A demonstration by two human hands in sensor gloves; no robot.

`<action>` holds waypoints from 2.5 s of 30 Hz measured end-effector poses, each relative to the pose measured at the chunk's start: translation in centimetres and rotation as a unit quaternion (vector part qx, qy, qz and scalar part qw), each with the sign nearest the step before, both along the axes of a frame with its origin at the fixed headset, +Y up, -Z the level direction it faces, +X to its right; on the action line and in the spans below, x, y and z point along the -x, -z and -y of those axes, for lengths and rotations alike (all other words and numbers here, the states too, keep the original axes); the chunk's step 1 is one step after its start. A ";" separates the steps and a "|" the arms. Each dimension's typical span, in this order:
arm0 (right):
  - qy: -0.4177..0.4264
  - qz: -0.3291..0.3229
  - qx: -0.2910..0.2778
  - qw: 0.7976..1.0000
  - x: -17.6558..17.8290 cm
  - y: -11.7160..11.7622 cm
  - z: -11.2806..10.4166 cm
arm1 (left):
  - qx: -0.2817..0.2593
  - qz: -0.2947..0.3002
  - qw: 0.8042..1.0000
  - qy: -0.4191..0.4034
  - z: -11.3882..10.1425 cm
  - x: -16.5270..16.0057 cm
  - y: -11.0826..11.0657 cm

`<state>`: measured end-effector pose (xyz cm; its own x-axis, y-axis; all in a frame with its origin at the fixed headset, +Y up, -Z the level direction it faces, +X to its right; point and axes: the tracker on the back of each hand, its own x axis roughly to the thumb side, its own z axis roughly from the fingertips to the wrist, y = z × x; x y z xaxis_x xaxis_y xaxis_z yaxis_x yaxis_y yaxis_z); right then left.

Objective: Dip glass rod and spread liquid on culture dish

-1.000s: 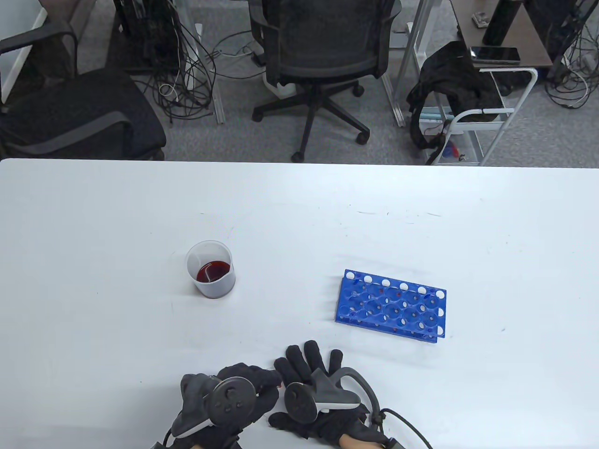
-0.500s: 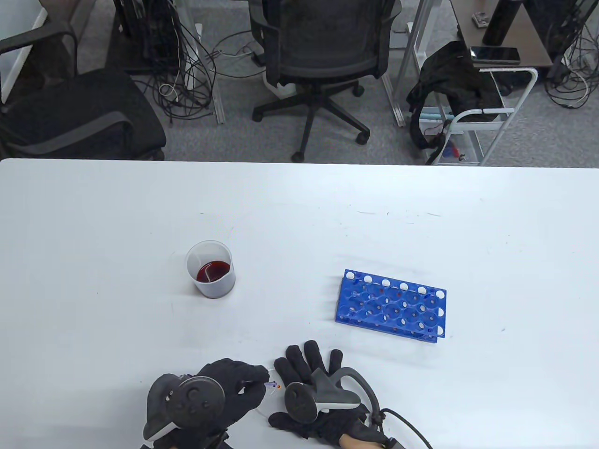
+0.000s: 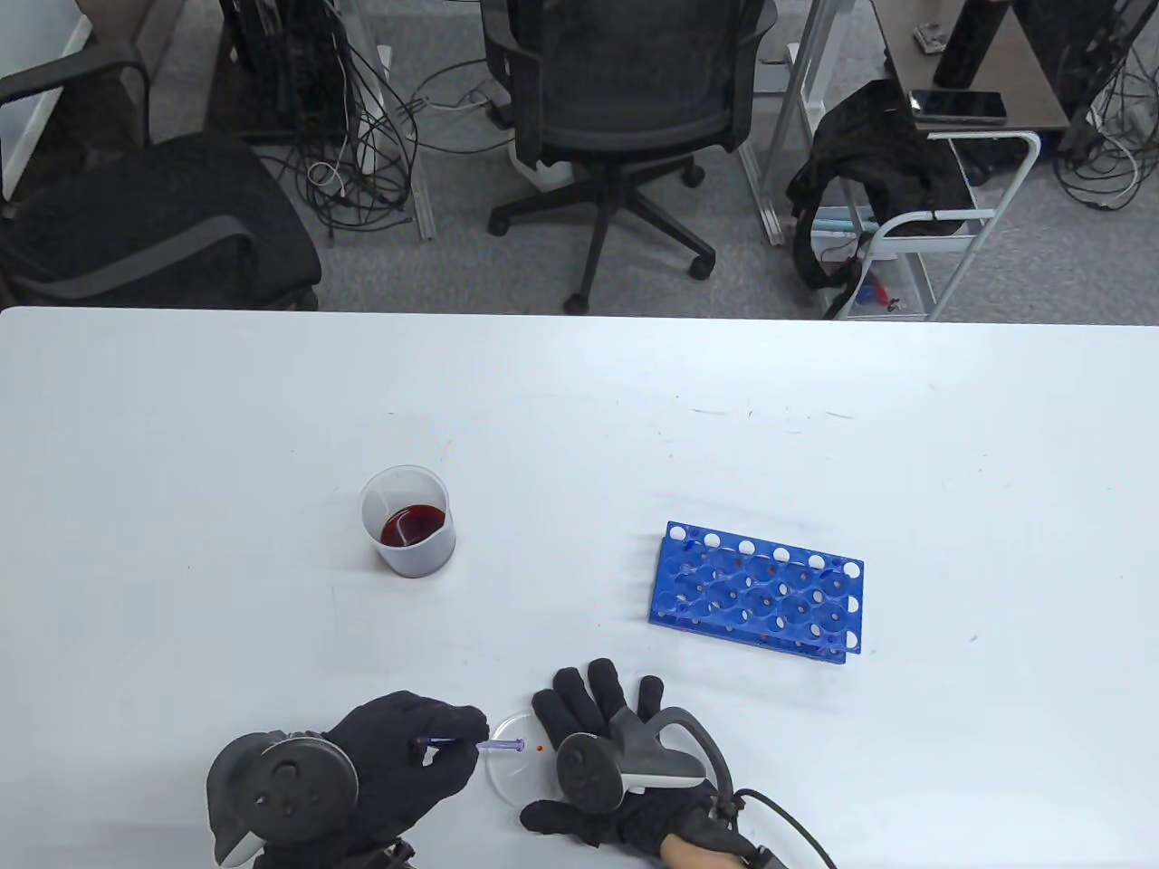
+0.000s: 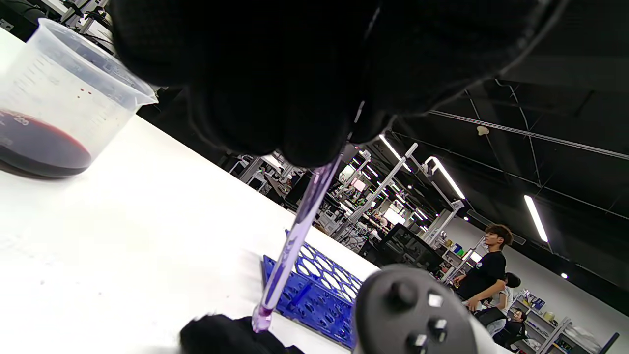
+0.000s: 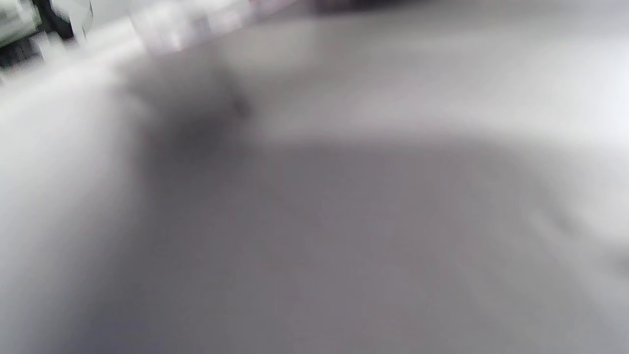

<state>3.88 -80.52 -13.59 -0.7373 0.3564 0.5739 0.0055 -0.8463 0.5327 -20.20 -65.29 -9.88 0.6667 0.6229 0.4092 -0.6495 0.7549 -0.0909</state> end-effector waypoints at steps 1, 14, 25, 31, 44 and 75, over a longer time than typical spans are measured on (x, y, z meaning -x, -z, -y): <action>0.035 0.021 0.011 0.999 -0.5 0.2 -0.6 | 0.003 0.002 1.000 0.004 0.1 -0.1 0.0; 0.224 0.098 -0.357 0.902 1.4 -5.3 -9.0 | 0.010 0.023 0.999 0.036 0.9 -1.7 -0.1; 0.231 0.096 -0.429 0.868 2.7 -6.3 -9.6 | 0.010 0.040 0.999 0.011 1.2 -2.1 0.0; 0.224 0.129 -0.450 0.855 1.0 -5.4 -10.3 | -0.049 -0.028 0.998 0.040 0.6 -0.9 -0.4; 0.266 0.252 -0.499 0.785 -5.4 -3.4 -13.8 | 0.016 -0.159 0.946 0.283 2.2 2.7 2.2; 0.147 0.439 -0.332 0.822 -12.0 4.6 -6.2 | 0.063 -0.158 0.935 0.310 3.0 2.9 2.8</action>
